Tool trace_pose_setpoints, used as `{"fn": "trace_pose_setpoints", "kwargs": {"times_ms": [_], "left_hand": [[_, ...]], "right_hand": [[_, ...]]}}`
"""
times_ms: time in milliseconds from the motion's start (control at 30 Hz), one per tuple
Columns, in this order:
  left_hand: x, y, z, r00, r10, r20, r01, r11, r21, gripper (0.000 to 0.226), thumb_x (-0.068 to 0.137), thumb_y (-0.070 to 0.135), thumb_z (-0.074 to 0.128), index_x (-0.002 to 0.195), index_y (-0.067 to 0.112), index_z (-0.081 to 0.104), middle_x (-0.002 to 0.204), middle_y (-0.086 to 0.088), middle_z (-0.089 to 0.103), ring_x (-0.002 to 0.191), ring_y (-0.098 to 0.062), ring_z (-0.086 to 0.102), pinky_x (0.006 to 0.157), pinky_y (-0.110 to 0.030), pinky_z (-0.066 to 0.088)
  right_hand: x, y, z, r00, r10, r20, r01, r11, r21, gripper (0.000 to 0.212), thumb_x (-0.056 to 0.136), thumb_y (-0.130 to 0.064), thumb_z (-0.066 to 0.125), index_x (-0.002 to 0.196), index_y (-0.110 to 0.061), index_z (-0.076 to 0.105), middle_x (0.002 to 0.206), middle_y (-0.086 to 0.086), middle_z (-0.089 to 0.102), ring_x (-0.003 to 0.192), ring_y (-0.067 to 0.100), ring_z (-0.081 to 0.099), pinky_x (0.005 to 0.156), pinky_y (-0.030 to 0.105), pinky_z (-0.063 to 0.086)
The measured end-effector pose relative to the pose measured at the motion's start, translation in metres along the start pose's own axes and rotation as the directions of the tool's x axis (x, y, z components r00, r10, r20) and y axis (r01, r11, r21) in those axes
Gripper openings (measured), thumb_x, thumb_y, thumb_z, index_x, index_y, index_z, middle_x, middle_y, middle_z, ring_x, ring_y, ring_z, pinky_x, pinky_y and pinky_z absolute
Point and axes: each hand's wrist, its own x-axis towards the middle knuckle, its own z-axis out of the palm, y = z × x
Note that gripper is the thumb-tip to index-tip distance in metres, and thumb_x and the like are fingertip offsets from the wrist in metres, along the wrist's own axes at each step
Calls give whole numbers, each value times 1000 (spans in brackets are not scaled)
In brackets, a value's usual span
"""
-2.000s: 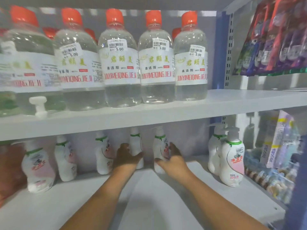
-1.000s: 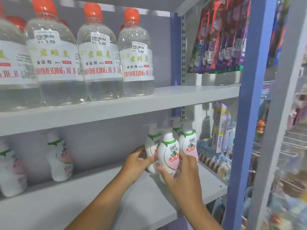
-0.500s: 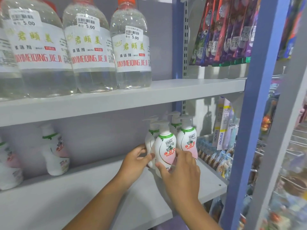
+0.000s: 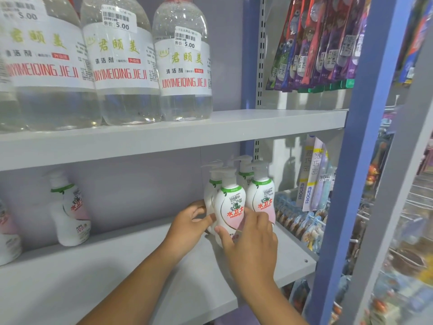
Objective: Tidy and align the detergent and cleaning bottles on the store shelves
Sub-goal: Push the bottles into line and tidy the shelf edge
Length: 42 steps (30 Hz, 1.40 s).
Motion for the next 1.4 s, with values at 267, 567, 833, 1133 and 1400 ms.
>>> {"fn": "trace_pose_setpoints", "kwargs": {"times_ms": [267,567,833,1133,1400], "left_hand": [[-35,14,9,965,119,-235,-96,990,105,44,67,72,74,103,52,59,116,25,64,108,9,61,92,-25,52],[-48,4,41,958,65,-279,-17,985,170,36,75,33,90,101,36,64,122,24,63,116,-9,62,103,-35,51],[-52,5,44,955,48,-293,-13,993,119,37,81,24,87,107,37,65,115,20,69,114,-6,65,98,-35,55],[-49,4,46,955,85,-285,-23,977,212,39,80,35,85,106,44,57,122,18,61,115,-5,61,95,-28,52],[-107,16,-74,796,-9,-605,98,989,114,47,81,45,83,119,42,56,123,14,60,109,-4,63,89,-24,50]], "right_hand": [[32,57,-50,990,69,-126,15,823,568,55,82,-60,68,128,-32,56,117,-25,52,107,-2,58,85,10,43],[65,95,-20,944,-66,323,-174,732,659,53,81,-16,87,125,-31,60,122,-9,72,112,5,68,94,28,57],[67,98,-13,950,-59,307,-150,777,612,60,80,-24,88,131,-29,58,125,-8,67,119,13,63,103,46,52],[62,88,-25,960,-43,278,-125,819,560,61,82,-26,86,135,-26,55,126,-8,62,118,14,62,103,43,53],[-3,-22,-26,938,-342,52,188,629,755,35,91,-34,72,123,-39,59,123,-26,55,110,4,62,90,18,49]]}}
